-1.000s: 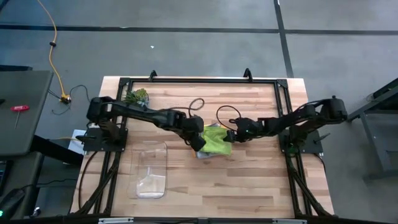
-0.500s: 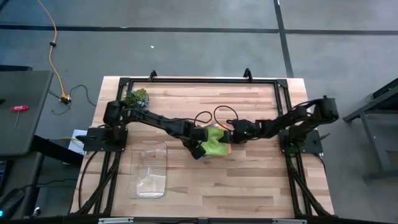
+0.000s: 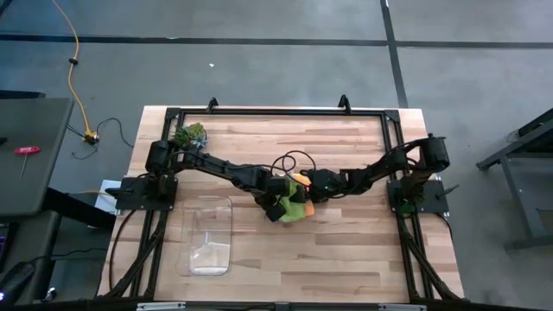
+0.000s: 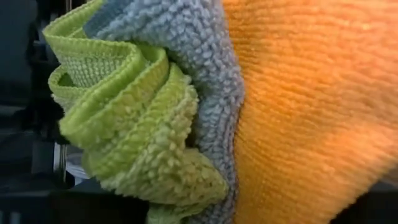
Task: Fold microfiber towels
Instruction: Put the stacked towels into the transparent bin
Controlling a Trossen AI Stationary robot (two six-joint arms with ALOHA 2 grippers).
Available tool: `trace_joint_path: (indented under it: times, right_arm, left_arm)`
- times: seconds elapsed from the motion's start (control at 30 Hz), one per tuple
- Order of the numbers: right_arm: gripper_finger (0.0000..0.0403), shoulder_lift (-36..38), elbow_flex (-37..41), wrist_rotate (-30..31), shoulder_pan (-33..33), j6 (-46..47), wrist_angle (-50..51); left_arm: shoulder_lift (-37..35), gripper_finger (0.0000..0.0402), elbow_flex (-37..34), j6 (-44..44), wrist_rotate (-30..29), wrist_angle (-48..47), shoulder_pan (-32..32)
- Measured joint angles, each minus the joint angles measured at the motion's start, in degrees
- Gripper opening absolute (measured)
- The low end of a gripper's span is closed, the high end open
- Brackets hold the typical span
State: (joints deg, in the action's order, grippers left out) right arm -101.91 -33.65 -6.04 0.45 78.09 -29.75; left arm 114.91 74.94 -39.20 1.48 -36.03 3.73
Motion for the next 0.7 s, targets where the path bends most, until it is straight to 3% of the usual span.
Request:
trace_joint_path:
  times: [0.13, 0.3, 0.33, 0.47, 0.7]
  right_arm:
    - [0.0226, 0.00, -0.13, 1.27, 0.00, 1.16, 1.73]
    - [0.0048, 0.02, -0.17, 2.54, 0.00, 1.45, 3.39]
    - [0.0029, 0.09, -0.14, 2.46, 0.00, 0.73, 3.25]
    - [0.0030, 1.47, -0.01, 1.57, -0.59, -0.56, 4.69]
    - [0.0026, 6.98, 0.31, 1.06, -3.08, -5.16, 8.62]
  left_arm:
    - [0.04, 0.0000, 0.00, -0.02, -0.03, 0.04, -0.07]
    - [-0.15, 0.0000, -0.01, 0.41, -0.17, -0.03, 0.04]
    - [-0.65, 0.0000, -0.06, 0.87, -0.21, -0.61, 0.21]
    - [-4.41, 0.0000, -0.13, 2.65, -1.81, -4.27, 1.48]
    - [-17.99, 0.0000, -0.13, 3.89, -7.68, -10.55, 4.18]
